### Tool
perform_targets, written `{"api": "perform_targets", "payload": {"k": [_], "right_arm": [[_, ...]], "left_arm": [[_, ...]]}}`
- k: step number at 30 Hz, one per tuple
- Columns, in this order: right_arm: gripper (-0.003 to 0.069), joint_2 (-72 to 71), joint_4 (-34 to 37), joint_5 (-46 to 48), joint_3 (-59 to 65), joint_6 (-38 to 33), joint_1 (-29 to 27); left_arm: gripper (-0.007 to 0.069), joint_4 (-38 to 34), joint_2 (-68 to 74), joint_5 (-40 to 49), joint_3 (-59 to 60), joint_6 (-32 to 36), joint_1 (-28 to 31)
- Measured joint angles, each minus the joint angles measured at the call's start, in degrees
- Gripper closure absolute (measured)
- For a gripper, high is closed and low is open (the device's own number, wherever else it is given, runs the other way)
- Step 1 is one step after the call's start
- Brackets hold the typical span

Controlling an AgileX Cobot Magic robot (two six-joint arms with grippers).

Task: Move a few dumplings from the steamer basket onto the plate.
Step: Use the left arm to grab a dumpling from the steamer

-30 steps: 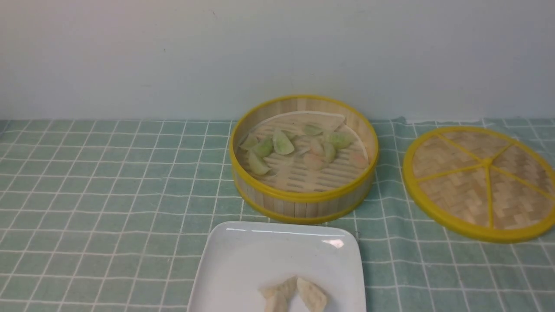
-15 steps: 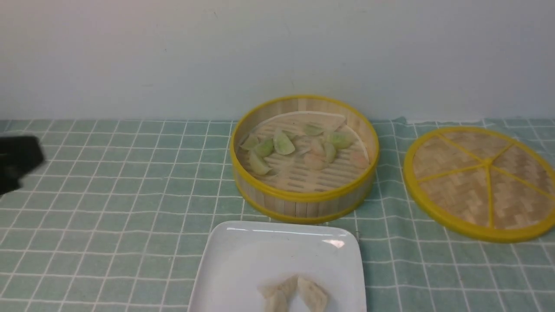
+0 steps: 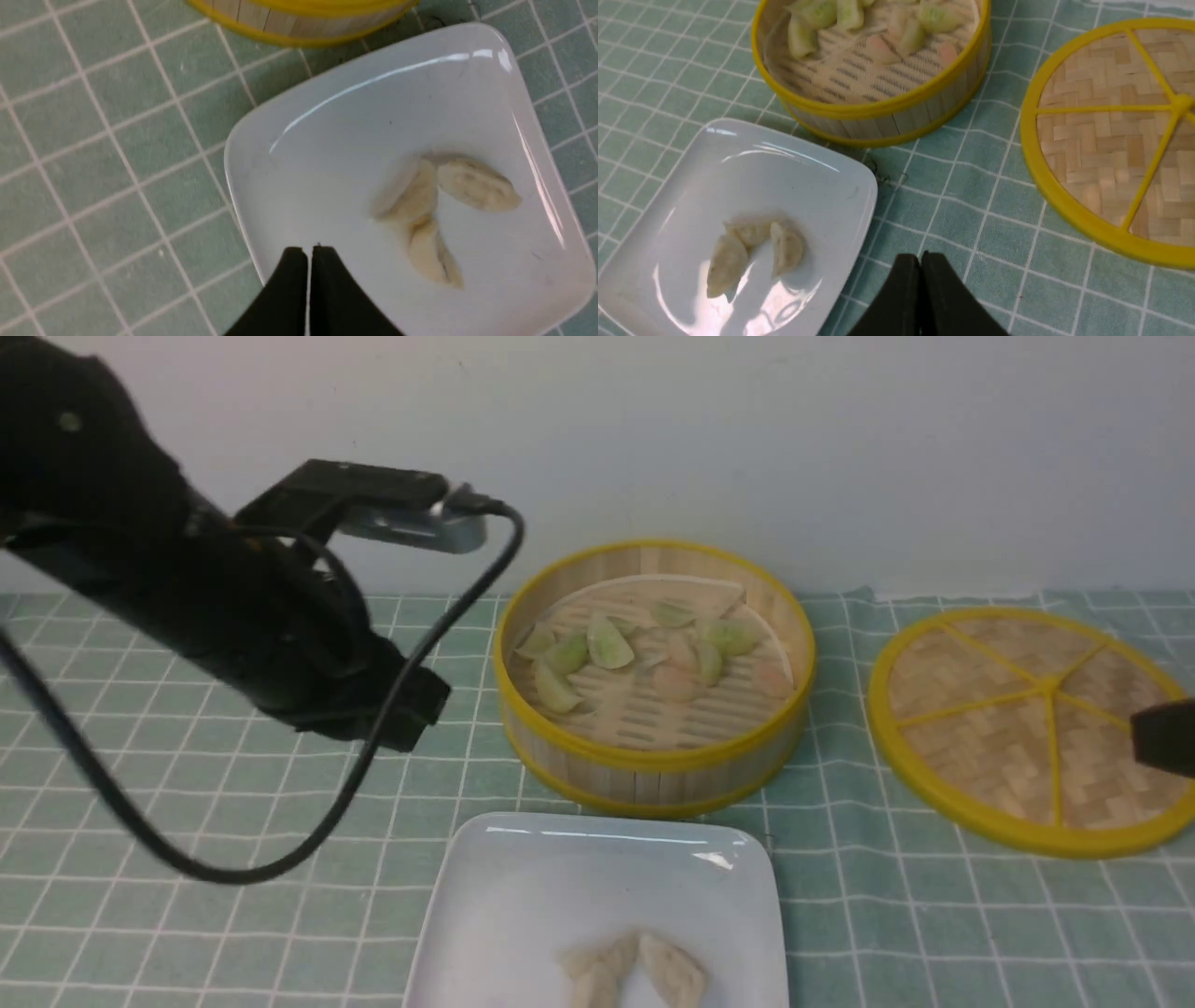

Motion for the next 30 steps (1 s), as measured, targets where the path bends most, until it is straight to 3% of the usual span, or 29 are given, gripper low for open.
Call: {"api": "perform_targets", "payload": {"k": [7,10,12,13,19,21,22,25,30], "right_arm": [[0.0670,4.88,0.64,1.74,-1.45,-0.98,0.00],[0.0671,4.88,0.75,1.80,-1.49,-0.98,0.00],[0.0671,4.88,0.75,1.93,-1.49,-0.98,0.00],[0.0671,4.88,0.75,1.93,-1.49,-0.98,0.00],[0.0670,4.88,0.81,1.98,-1.49,-0.93,0.00],[0.0669,4.88,0.81,1.99,-1.49,-0.93,0.00],[0.0669,4.88,0.81,2.07,-1.49,-0.93,0.00],[0.0669,4.88,0.81,2.63,-1.49,-0.93,0.00],[0.0669,4.88,0.81,3.70,-1.49,-0.93,0.00]], "left_arm": [[0.0627,3.19,11.50,-5.28,-11.23,4.99,-2.26],[0.0592,3.13,14.90,-9.20,-14.78,7.75,-2.26],[0.0518,3.01,18.23,-10.66,-17.76,8.41,-2.31],[0.0518,3.01,18.23,-10.78,-18.04,8.41,-2.31],[0.0186,3.30,29.16,-9.90,-27.35,8.80,-2.87],[0.0142,3.96,30.72,-9.60,-28.85,8.80,-3.27],[0.0085,4.87,32.98,-9.05,-30.52,8.80,-3.99],[0.0032,7.69,36.19,-8.64,-32.13,8.73,-5.40],[0.0021,12.47,39.75,-8.87,-32.61,7.46,-6.99]]}}
